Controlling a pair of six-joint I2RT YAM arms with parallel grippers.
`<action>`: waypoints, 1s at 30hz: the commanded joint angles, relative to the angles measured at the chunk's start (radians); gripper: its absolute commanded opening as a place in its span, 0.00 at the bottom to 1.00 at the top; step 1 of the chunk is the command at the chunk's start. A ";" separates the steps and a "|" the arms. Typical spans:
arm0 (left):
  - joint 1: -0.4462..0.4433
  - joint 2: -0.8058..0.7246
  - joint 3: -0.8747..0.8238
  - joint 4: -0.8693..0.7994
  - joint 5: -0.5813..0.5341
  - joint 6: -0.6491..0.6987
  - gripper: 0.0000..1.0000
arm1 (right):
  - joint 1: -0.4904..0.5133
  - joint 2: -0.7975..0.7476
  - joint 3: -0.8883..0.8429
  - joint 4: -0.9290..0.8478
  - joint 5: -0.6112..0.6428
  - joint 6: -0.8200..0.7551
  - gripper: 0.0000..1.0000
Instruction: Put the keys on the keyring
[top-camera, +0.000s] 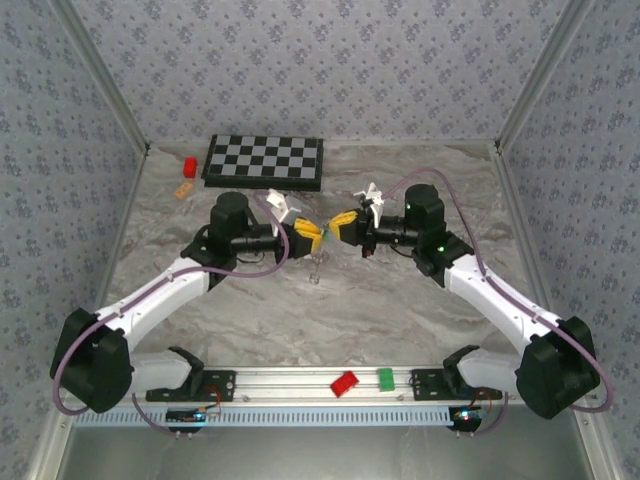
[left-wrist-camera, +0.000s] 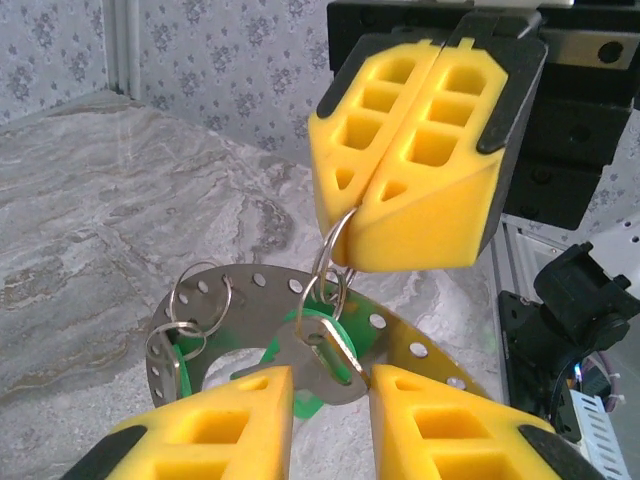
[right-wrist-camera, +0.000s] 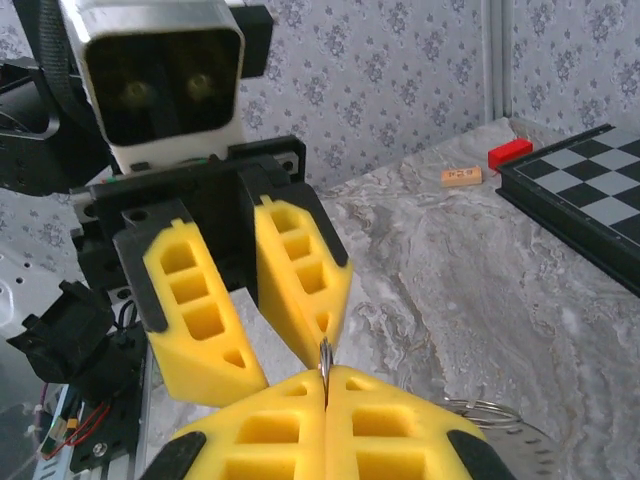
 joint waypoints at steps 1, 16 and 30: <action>-0.013 0.006 0.026 0.028 0.038 -0.006 0.26 | -0.005 -0.021 -0.008 0.075 -0.035 0.036 0.00; -0.043 -0.007 0.045 -0.001 -0.024 0.011 0.27 | 0.005 -0.012 -0.015 0.104 -0.056 0.059 0.00; -0.050 -0.023 0.048 0.006 -0.060 0.011 0.38 | 0.011 -0.004 -0.013 0.103 -0.062 0.061 0.00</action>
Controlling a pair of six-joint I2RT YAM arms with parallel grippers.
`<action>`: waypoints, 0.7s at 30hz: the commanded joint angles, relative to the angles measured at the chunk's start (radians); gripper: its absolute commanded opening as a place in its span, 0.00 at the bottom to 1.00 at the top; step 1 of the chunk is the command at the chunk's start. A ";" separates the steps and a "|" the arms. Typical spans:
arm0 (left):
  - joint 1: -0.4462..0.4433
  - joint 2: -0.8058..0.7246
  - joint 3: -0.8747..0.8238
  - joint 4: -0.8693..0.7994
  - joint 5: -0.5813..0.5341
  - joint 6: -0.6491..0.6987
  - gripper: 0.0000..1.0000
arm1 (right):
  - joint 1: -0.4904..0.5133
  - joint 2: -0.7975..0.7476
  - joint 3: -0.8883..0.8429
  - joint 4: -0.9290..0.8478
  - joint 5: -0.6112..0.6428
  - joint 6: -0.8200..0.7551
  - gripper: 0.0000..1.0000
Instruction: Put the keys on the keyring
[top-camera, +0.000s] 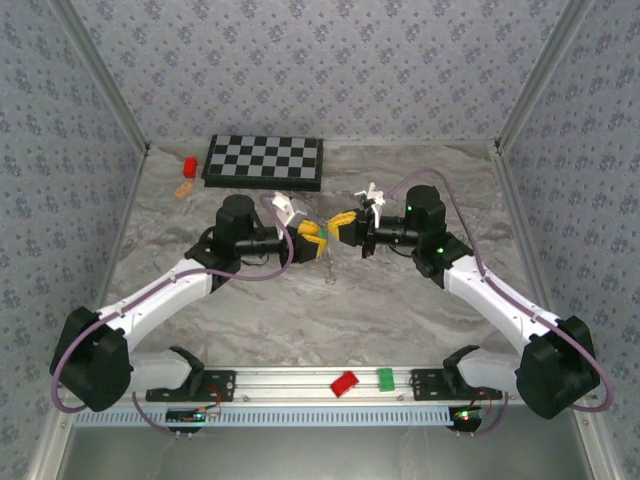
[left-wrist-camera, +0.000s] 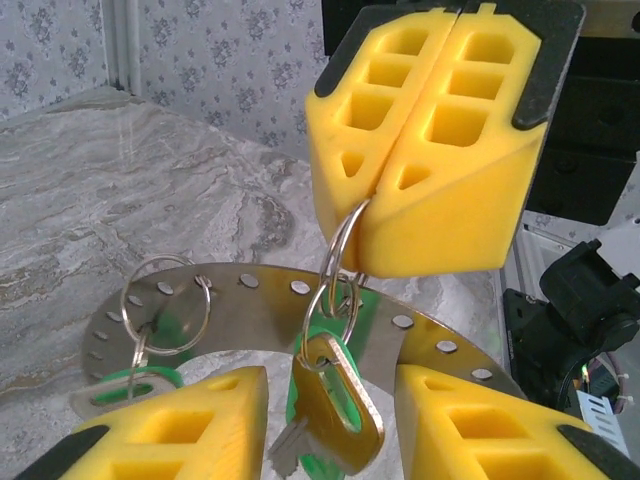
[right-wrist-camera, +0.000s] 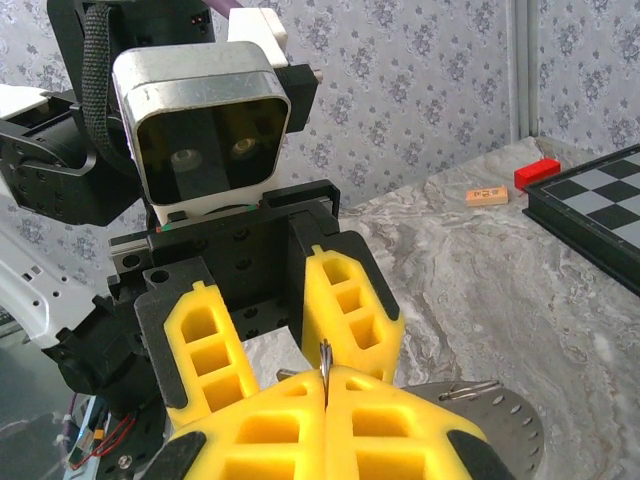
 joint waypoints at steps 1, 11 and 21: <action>-0.009 -0.024 0.047 0.006 -0.013 0.010 0.38 | 0.009 -0.004 0.002 0.038 -0.026 0.015 0.00; -0.009 -0.025 0.044 -0.011 -0.051 0.037 0.12 | 0.013 -0.002 0.000 0.038 -0.031 0.020 0.00; -0.019 -0.007 0.048 -0.041 -0.008 0.063 0.00 | -0.009 -0.012 -0.032 0.143 -0.013 0.086 0.00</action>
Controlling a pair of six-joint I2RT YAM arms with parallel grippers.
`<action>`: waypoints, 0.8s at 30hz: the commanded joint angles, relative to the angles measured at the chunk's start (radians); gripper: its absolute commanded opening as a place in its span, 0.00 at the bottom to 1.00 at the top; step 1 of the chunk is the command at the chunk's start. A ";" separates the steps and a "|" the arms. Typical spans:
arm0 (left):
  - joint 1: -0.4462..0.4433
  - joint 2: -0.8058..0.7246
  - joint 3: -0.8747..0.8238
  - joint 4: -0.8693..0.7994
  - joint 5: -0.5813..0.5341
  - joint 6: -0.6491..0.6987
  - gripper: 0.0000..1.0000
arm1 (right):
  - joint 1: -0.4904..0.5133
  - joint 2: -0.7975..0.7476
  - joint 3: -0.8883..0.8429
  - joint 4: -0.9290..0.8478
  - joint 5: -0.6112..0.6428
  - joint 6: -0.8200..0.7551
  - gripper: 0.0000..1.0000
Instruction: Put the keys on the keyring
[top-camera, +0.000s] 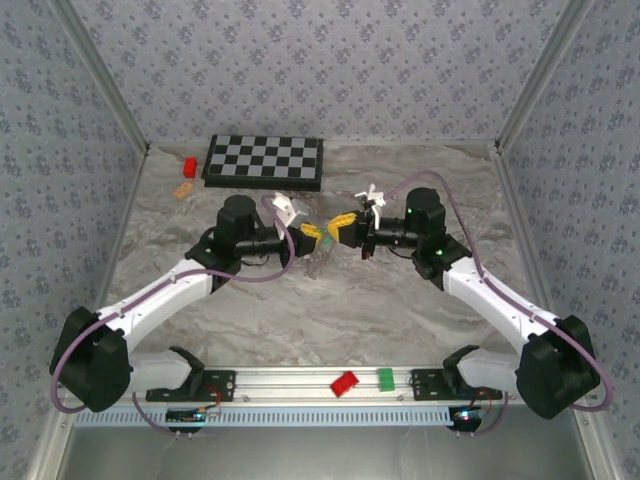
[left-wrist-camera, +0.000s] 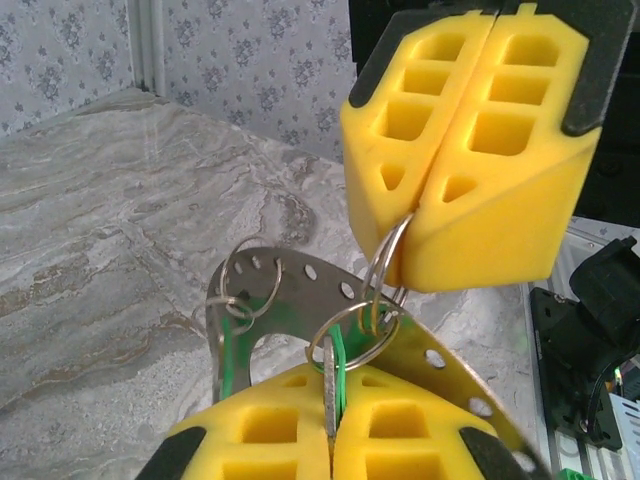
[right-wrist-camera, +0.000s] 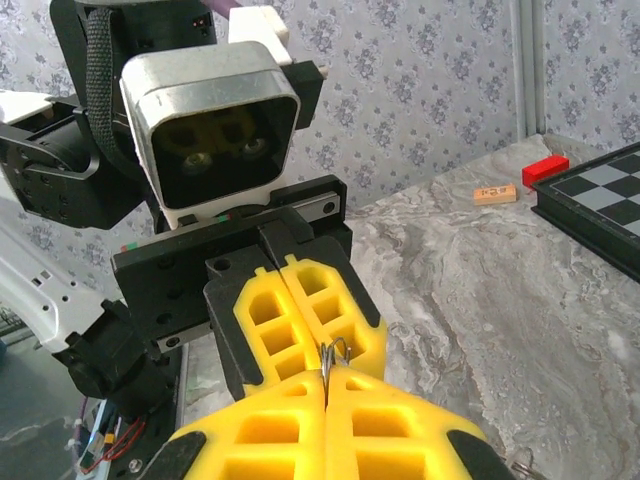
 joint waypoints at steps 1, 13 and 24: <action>-0.016 -0.002 0.052 -0.029 0.049 0.035 0.00 | -0.012 -0.012 -0.009 0.107 -0.002 0.048 0.00; -0.048 0.058 0.118 -0.172 0.103 0.115 0.00 | -0.039 -0.020 -0.044 0.241 0.020 0.134 0.00; -0.050 0.059 0.138 -0.197 0.088 0.117 0.14 | -0.049 -0.024 -0.063 0.256 0.022 0.143 0.00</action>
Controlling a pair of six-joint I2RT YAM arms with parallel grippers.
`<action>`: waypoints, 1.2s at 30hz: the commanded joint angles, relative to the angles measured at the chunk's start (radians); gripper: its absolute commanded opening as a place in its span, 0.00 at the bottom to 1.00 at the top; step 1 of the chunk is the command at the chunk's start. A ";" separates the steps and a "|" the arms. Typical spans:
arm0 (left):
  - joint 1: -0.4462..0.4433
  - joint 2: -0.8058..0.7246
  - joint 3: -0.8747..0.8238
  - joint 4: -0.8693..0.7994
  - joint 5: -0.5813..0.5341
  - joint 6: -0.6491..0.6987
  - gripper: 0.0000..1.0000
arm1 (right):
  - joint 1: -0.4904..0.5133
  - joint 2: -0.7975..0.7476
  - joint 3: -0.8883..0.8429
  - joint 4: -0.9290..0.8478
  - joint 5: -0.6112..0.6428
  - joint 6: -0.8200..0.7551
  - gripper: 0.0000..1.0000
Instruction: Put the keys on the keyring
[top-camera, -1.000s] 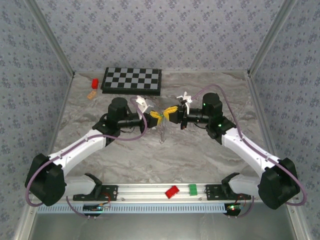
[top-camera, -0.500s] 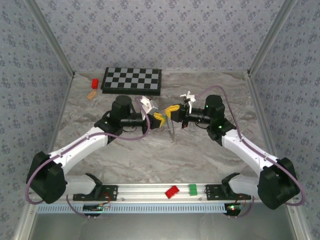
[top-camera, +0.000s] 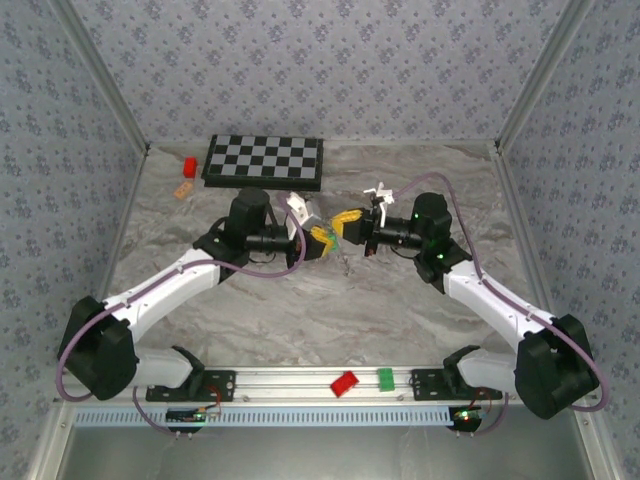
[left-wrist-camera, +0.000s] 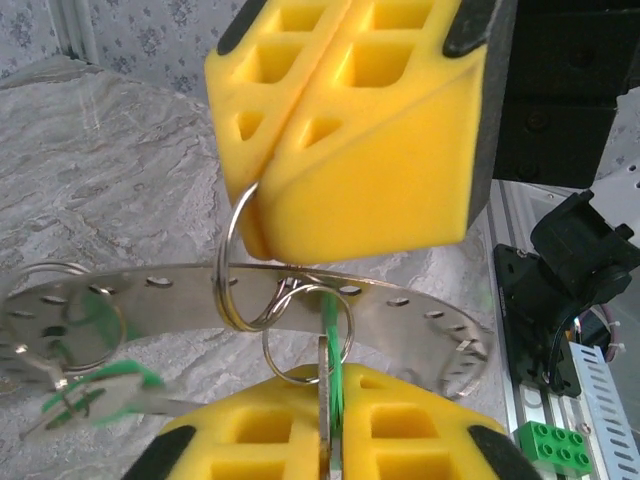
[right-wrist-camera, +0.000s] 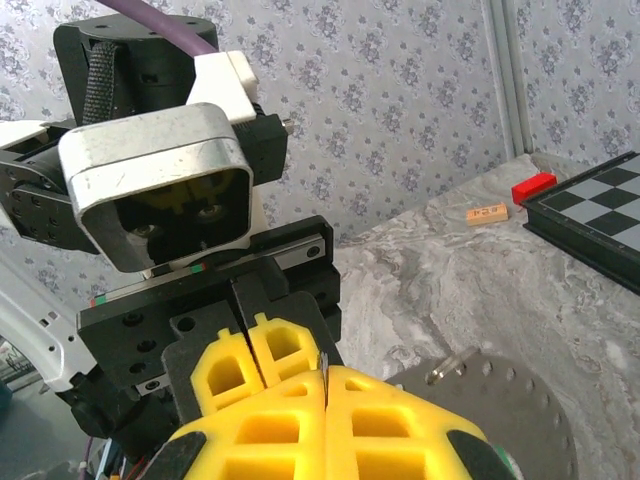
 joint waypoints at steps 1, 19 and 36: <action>-0.012 -0.016 0.020 -0.034 0.021 0.011 0.17 | -0.015 -0.024 0.002 0.079 0.019 0.013 0.00; 0.016 -0.171 -0.105 0.193 -0.217 -0.130 0.33 | -0.040 -0.038 -0.041 0.150 0.066 0.034 0.00; 0.073 -0.091 -0.128 0.519 -0.098 -0.453 0.33 | -0.046 -0.060 -0.097 0.323 0.099 0.115 0.00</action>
